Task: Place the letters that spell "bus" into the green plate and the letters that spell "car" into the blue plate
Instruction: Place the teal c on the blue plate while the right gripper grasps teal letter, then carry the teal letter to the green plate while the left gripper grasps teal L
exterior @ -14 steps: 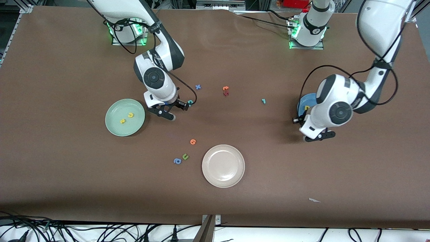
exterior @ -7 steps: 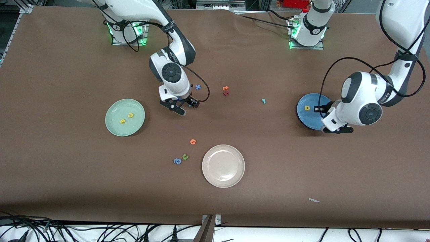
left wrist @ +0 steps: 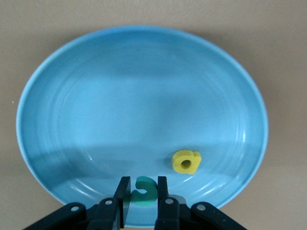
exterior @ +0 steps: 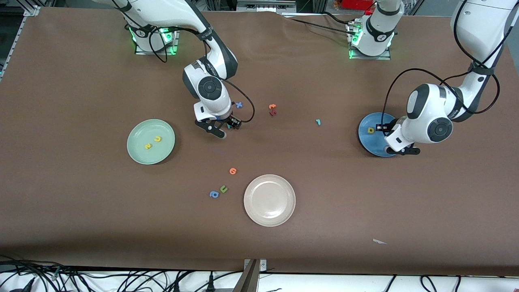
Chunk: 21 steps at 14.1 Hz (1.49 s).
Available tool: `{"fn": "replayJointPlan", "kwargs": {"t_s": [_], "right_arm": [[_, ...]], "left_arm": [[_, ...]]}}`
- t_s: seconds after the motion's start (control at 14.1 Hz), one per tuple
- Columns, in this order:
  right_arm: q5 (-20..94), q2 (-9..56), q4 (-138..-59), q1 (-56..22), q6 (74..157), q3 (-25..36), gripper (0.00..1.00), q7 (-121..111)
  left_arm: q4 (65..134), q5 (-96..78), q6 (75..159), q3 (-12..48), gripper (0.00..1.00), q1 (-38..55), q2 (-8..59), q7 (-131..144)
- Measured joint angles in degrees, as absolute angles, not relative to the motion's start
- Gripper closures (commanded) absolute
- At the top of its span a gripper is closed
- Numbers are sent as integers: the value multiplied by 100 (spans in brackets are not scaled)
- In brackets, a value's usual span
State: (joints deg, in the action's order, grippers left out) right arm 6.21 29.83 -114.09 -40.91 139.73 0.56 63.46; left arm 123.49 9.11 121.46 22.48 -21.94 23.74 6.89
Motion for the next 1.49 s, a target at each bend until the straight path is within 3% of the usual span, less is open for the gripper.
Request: {"fn": "replayJointPlan", "kwargs": {"t_s": [0.21,0.28,0.64,1.06,1.27,1.49], "right_arm": [[621,3022,-11411,-4105,14024,56,31,6346],[621,3047,-11411,-4106,14056,56,32,6346],[621,3131,-11414,-4115,14161,56,45,6346],[620,3174,-11414,-4164,14236,56,64,6346],[620,3171,-11410,-4171,14262,55,72,6346],[620,3163,-11412,-4172,14256,56,74,6346]], "left_arm": [[12360,912,12156,2248,18,-2263,2366,624],[12357,912,12157,2250,11,-2263,2353,623],[12331,868,12106,2500,9,-2268,2024,748],[12335,532,12102,3617,8,-2244,1876,2428],[12455,529,12518,4053,8,-2218,1912,3293],[12792,529,13348,4277,8,-2088,2006,3944]]}}
